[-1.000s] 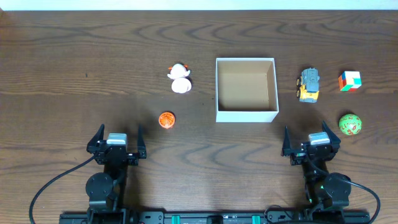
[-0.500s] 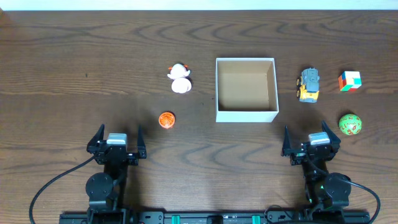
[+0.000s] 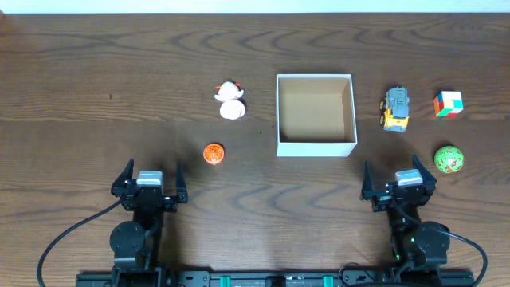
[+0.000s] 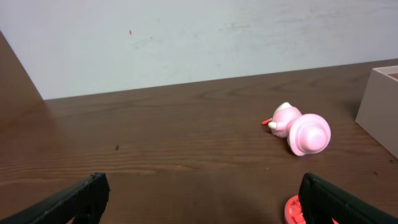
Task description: Pack container
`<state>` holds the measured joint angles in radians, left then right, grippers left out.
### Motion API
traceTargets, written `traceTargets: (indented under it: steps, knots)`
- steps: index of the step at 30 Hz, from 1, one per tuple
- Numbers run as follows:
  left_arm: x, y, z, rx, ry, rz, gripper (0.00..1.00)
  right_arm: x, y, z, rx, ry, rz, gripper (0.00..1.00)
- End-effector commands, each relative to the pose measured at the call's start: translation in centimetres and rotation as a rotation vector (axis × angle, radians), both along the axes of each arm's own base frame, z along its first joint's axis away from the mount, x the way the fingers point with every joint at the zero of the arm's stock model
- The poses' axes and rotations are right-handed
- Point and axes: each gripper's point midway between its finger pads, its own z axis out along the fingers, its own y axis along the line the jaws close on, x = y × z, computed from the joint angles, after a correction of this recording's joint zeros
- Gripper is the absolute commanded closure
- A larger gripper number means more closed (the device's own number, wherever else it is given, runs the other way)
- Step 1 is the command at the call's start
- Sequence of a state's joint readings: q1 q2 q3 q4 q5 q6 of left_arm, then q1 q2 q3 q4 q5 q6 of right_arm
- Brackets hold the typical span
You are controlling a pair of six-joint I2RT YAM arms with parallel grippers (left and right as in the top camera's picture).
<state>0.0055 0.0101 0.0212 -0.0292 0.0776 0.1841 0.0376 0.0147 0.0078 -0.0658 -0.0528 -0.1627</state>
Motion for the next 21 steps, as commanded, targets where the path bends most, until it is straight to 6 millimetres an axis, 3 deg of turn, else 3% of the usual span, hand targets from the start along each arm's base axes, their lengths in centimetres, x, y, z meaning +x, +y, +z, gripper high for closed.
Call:
traceTargets:
  steps: [1,21]
  knots:
    - [-0.06,-0.01,-1.51,0.008,0.044,-0.004,0.02,-0.02,-0.17,0.00,-0.007,-0.004,-0.005,0.01]
    - [-0.06,-0.02,-1.51,0.008,0.044,-0.004,0.02,0.01,-0.22,0.54,-0.018,-0.027,-0.008,0.01]
